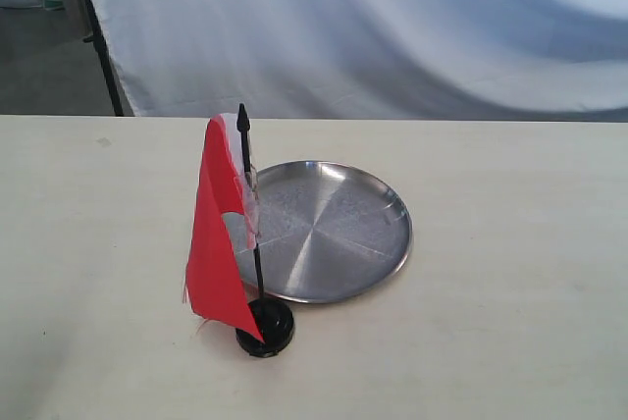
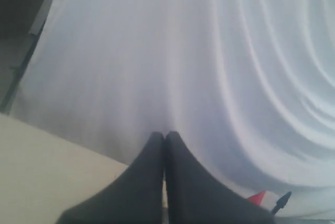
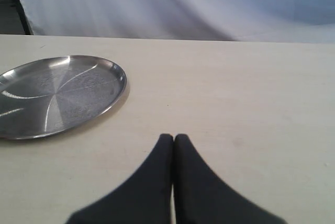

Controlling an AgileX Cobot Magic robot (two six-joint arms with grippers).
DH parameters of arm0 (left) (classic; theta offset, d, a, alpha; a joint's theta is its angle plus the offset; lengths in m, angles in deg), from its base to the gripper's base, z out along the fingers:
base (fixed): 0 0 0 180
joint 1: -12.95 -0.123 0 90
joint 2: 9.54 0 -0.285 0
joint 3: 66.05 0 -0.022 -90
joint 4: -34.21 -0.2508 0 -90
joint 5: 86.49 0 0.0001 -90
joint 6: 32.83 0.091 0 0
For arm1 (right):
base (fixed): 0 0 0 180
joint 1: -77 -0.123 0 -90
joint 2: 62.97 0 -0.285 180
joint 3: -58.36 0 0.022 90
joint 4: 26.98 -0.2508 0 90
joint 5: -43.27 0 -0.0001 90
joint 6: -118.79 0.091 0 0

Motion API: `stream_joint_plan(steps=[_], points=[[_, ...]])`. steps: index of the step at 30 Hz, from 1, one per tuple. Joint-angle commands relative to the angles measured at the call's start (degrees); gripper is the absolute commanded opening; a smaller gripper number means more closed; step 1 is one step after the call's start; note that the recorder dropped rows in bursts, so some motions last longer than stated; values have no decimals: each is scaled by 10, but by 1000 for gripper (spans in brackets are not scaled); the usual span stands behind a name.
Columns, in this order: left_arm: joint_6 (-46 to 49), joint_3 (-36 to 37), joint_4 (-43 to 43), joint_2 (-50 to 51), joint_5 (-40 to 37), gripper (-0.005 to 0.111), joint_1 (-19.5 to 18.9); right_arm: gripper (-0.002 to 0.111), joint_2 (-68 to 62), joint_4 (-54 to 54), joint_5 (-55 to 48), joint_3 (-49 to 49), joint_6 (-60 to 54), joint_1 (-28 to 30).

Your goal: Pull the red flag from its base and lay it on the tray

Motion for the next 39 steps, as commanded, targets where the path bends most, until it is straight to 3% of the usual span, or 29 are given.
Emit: stream_joint_plan(steps=[1,4,10,13,20,27,36,39], points=[[56,-53,6,39,-39,0,-1,0,4,-1,4,2,1,-1],[145,-82,68,101,-84,0,-1,0,4,-1,4,2,1,-1],[447,-106,343,272,-200,0,-1,0,4,-1,4,2,1,-1],[566,-106,434,344,-253,0,-1,0,4,-1,4,2,1,-1],[655,-106,465,427,-265,0,-1,0,4,-1,4,2,1,-1],[679,-106,472,463,-271,0,-1,0,4,-1,4,2,1,-1],[761,-101,551,515,-267,0,-1,0,4,-1,4,2,1,-1],[834,-72,622,526,-250,0,-1,0,4,-1,4,2,1,-1]])
